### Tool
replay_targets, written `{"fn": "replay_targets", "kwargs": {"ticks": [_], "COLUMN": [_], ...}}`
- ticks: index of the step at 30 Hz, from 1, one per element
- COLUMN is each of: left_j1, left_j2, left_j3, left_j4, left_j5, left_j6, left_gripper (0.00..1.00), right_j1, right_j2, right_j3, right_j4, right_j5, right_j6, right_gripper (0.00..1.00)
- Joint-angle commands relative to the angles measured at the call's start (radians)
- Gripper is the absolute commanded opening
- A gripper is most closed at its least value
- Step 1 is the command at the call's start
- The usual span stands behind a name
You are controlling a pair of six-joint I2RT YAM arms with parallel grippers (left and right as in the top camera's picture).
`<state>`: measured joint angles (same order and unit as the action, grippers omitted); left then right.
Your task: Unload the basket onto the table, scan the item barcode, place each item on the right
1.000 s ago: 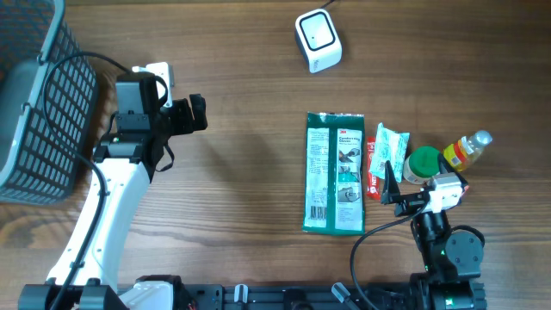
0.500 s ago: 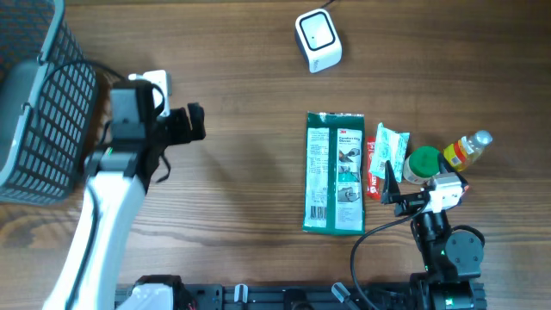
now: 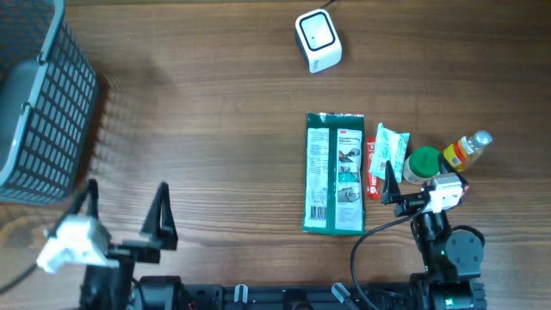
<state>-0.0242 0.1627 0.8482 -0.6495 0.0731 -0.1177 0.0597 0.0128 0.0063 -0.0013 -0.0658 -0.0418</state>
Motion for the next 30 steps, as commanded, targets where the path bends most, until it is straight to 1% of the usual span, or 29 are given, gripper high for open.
{"fn": "replay_targets", "kwargs": {"ticks": [1,3,4,5,6,8,9,10,11,13,16,19,23,25,26,27,28,30], "left_j1": [0.011,0.021,0.027,0.03,0.03,0.03,0.03,0.03,0.03,0.03,0.03,0.03,0.028,0.028,0.028,0.028,0.028,0.028], "left_j2": [-0.163,-0.153,-0.158,-0.159,-0.159,-0.159,-0.159,-0.159,-0.159,-0.159,-0.159,-0.159,-0.159,-0.159,-0.159,-0.159,-0.159,-0.159], "left_j3": [-0.196,-0.272,-0.334,-0.404,-0.47,-0.578,-0.662,-0.73,-0.754,-0.782,-0.81,-0.843,-0.843,-0.843,-0.843,-0.843,-0.843,-0.843], "left_j4": [0.034,0.12,0.232,0.39,0.54,0.787,0.969,1.093,1.118,1.092,1.007,0.931,0.758,0.634,0.598,0.577,0.571,0.572], "left_j5": [0.022,0.076,0.106,0.122,0.119,0.096,0.08,0.039,0.002,-0.079,-0.151,-0.153,-0.142,-0.142,-0.142,-0.117,-0.053,-0.016], "left_j6": [-0.025,-0.027,-0.029,-0.029,-0.041,-0.048,-0.049,-0.083,-0.118,-0.19,-0.205,-0.206,-0.205,-0.204,-0.204,-0.133,-0.022,0.06], "left_gripper": [1.0,1.0,1.0,1.0,1.0,1.0,1.0,1.0,1.0,1.0,1.0,1.0,1.0,1.0,1.0,1.0,1.0,1.0], "right_j1": [-0.007,-0.007,-0.007,-0.007,-0.007,-0.007,-0.007,-0.007,-0.007,-0.007,-0.007,-0.007,-0.007,-0.007,-0.007,-0.007,-0.007,-0.007], "right_j2": [-0.008,-0.008,-0.008,-0.008,-0.008,-0.008,-0.008,-0.008,-0.008,-0.008,-0.008,-0.008,-0.008,-0.008,-0.008,-0.008,-0.008,-0.008], "right_j3": [-0.001,-0.001,-0.001,-0.001,-0.001,-0.001,-0.001,-0.001,-0.001,-0.001,-0.001,-0.001,-0.001,-0.001,-0.001,-0.001,-0.001,-0.001], "right_j4": [0.003,0.003,0.003,0.003,0.003,0.003,0.003,0.003,0.003,0.003,0.003,0.003,0.003,0.003,0.003,0.003,0.003,0.003], "right_j5": [0.016,0.016,0.016,0.016,0.016,0.016,0.016,0.016,0.016,0.016,0.016,0.016,0.016,0.016,0.016,0.016,0.016,0.016], "right_j6": [0.019,0.019,0.019,0.019,0.019,0.019,0.018,0.019,0.019,0.019,0.019,0.019,0.019,0.018,0.019,0.019,0.019,0.019], "right_gripper": [1.0,1.0,1.0,1.0,1.0,1.0,1.0,1.0,1.0,1.0,1.0,1.0,1.0,1.0,1.0,1.0,0.99,1.0]}}
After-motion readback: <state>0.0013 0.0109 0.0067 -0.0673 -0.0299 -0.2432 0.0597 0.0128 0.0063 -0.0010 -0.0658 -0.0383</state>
